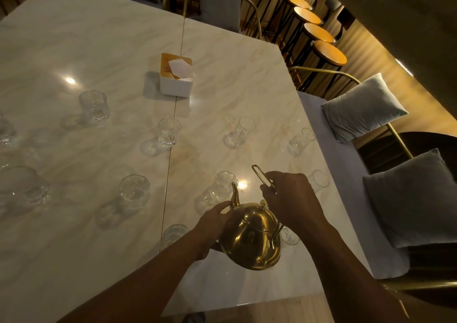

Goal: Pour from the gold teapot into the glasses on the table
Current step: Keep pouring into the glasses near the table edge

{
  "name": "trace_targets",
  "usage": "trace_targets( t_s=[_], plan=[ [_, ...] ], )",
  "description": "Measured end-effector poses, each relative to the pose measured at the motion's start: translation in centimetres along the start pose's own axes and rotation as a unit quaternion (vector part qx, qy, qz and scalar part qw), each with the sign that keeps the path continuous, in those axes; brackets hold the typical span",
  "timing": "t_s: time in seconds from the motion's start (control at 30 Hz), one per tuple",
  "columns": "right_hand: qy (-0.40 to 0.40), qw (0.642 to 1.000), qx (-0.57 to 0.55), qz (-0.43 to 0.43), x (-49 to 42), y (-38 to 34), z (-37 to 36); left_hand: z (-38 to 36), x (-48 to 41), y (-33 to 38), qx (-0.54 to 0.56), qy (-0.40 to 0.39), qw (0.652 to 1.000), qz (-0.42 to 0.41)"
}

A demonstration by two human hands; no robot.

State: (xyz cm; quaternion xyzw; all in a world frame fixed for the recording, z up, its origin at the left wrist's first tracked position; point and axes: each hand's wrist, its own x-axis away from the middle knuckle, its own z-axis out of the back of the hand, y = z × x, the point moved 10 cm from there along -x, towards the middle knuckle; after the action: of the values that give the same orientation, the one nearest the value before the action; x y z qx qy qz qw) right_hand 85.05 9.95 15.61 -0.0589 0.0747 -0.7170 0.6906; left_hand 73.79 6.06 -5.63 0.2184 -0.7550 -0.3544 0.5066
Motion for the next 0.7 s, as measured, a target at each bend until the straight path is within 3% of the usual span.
trace_targets(
  t_s=[0.4,0.7],
  plan=[
    [-0.008,0.994,-0.086,-0.068,2.7,2.2,0.0,-0.6,0.1,1.0,0.002,-0.016,0.999,-0.030],
    [-0.044,0.994,-0.067,-0.080,4.3,2.3,0.4,-0.3,0.8,2.7,0.028,0.003,0.996,-0.091]
  ],
)
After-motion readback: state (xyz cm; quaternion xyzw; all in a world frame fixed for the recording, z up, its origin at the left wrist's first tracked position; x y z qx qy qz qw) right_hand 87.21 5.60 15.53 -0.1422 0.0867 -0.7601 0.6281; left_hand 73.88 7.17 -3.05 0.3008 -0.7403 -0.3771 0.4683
